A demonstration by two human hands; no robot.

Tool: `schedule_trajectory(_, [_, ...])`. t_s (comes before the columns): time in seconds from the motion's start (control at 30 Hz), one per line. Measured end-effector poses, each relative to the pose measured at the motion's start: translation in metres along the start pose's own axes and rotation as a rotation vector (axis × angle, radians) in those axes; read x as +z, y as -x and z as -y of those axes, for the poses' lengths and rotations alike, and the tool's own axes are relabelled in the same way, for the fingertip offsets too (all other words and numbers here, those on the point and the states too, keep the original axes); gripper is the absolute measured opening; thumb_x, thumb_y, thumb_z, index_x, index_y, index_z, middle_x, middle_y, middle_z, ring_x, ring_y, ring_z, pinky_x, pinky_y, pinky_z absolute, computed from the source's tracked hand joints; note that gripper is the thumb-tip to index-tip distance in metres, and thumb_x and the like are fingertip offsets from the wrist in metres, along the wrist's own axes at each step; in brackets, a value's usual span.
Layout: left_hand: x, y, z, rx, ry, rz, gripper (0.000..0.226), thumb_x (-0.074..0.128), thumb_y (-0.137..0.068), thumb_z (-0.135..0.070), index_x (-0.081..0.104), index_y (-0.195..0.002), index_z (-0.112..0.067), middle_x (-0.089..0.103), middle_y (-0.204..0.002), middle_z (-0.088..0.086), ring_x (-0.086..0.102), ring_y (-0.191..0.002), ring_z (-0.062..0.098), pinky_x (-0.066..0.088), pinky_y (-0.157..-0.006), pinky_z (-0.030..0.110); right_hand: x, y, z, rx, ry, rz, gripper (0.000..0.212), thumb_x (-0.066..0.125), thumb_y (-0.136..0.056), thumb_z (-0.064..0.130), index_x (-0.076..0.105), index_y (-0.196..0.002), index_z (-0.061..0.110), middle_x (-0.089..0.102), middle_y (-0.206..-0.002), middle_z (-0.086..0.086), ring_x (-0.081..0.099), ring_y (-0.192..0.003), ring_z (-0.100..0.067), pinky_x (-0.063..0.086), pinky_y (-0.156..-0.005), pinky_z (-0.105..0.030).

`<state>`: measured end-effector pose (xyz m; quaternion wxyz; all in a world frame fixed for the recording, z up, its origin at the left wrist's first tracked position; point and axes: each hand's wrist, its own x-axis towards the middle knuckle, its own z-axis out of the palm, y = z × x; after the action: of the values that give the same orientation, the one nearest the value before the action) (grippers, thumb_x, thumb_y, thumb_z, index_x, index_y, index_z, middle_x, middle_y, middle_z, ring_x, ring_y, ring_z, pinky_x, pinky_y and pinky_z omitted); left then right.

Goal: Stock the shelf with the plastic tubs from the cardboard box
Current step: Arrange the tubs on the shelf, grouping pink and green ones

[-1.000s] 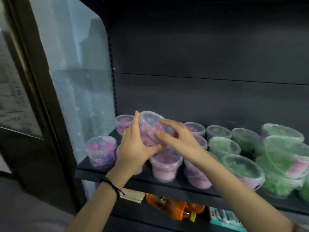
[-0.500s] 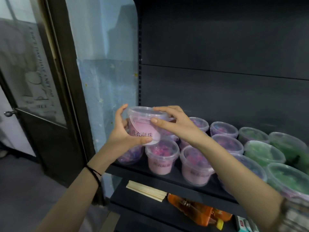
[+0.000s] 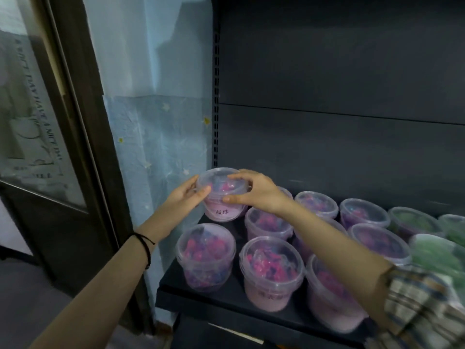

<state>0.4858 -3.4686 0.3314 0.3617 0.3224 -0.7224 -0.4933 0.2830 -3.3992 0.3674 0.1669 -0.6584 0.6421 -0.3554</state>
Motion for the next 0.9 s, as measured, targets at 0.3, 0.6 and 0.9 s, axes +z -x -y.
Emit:
schedule_trajectory(0.3, [-0.004, -0.031, 0.055, -0.093, -0.045, 0.039, 0.024, 0.075, -0.08, -0.028, 0.059, -0.092, -0.042, 0.068, -0.091, -0.022, 0.065, -0.085, -0.009, 0.05, -0.071, 0.008, 0.03, -0.017, -0.039, 0.143, 0.134, 0.209, 0.074, 0.084, -0.064, 0.049, 0.058, -0.13, 0.027, 0.055, -0.132, 0.01, 0.05, -0.12, -0.008, 0.04, -0.097, -0.022])
schedule_trajectory(0.6, [-0.015, -0.018, 0.06, -0.091, -0.129, 0.089, 0.045, 0.06, -0.089, -0.048, 0.049, -0.13, -0.034, 0.046, -0.133, -0.01, 0.051, -0.113, 0.003, 0.041, -0.093, 0.021, 0.018, -0.006, -0.024, 0.189, 0.154, 0.163, 0.044, 0.067, -0.085, 0.046, 0.063, -0.124, 0.027, 0.058, -0.13, 0.011, 0.051, -0.12, -0.008, 0.038, -0.101, -0.025])
schedule_trajectory(0.9, [-0.032, 0.032, 0.055, 0.472, -0.532, 0.445, 0.044, 0.05, -0.07, -0.082, 0.056, -0.107, -0.057, 0.045, -0.131, -0.03, 0.032, -0.132, -0.004, 0.019, -0.115, 0.035, 0.026, 0.046, 0.007, 0.029, 0.225, 0.145, 0.027, 0.07, -0.085, 0.039, 0.071, -0.108, 0.026, 0.06, -0.122, 0.014, 0.048, -0.119, 0.003, 0.033, -0.105, -0.018])
